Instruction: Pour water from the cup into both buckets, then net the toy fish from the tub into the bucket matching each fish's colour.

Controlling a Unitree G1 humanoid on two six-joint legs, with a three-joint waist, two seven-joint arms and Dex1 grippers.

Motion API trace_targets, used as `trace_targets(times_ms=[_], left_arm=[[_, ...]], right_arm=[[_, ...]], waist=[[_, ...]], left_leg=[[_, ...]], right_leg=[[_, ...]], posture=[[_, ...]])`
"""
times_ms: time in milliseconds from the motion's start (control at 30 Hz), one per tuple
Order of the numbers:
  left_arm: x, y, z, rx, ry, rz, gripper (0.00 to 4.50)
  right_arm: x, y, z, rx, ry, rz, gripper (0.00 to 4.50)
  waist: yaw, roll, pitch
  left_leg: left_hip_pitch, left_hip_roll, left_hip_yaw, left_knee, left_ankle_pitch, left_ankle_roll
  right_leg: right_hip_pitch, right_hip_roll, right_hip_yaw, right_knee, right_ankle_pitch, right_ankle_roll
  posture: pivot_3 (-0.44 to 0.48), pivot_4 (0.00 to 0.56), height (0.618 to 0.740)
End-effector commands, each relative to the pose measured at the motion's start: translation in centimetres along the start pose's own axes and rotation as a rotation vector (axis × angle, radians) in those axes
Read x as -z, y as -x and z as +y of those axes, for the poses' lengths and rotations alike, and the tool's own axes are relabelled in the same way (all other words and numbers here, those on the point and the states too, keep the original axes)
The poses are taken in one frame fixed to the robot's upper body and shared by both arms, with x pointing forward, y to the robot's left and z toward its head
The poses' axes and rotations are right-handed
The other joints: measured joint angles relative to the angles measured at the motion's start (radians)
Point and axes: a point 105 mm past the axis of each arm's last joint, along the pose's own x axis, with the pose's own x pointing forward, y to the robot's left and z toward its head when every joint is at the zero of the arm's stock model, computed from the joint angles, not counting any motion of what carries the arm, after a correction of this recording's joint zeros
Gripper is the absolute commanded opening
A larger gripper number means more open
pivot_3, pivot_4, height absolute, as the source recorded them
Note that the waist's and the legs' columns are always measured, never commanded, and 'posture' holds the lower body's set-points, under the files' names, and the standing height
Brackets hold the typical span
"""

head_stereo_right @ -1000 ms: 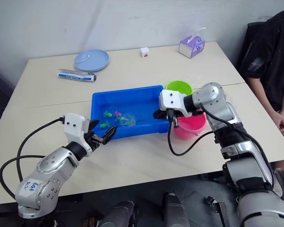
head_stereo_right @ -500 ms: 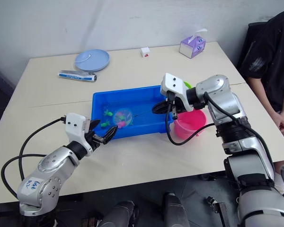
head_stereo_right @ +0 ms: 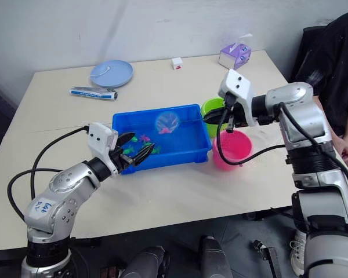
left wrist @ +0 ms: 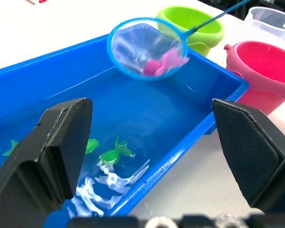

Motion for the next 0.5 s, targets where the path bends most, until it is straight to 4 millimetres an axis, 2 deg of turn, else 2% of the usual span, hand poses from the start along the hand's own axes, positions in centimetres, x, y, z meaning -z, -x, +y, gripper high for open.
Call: trace_targets(times_ms=[33, 133, 233, 500], left_arm=[[-1.5, -0.4, -0.4, 0.066, -0.042, -0.051, 4.3], [-2.0, -0.7, -0.9, 0.151, -0.072, -0.053, 4.3], [-1.9, -0.8, -1.1, 0.21, -0.102, -0.036, 4.3], [-1.5, -1.6, -1.4, 0.315, -0.141, -0.01, 4.3]], right_arm=[[-0.6, 2.6, -0.9, 0.105, -0.005, -0.026, 0.76], [0.6, 5.1, -1.1, 0.193, -0.031, 0.009, 0.76], [0.9, 7.0, -1.2, 0.266, -0.056, 0.013, 0.76], [1.6, 10.4, 1.4, 0.381, -0.073, 0.063, 0.76]], waist=[[0.003, 0.0, 0.0], [0.007, 0.0, 0.0], [0.005, 0.0, 0.0], [0.004, 0.0, 0.0]], left_leg=[[0.0, 0.0, 0.0, 0.0, 0.0, 0.0], [-0.001, -0.001, 0.0, 0.001, 0.0, 0.0], [-0.001, -0.001, -0.001, 0.0, 0.0, 0.0], [-0.001, 0.0, 0.0, -0.001, 0.0, 0.0]], right_leg=[[0.0, 0.0, 0.0, 0.0, 0.0, 0.0], [0.0, -0.001, 0.0, 0.0, 0.0, 0.0], [0.0, -0.001, 0.0, -0.001, 0.0, 0.0], [-0.001, 0.0, 0.0, -0.001, 0.0, 0.0]], posture=[[0.0, 0.15, 0.74], [0.0, 0.15, 0.74], [0.0, 0.15, 0.74], [0.0, 0.15, 0.74]])
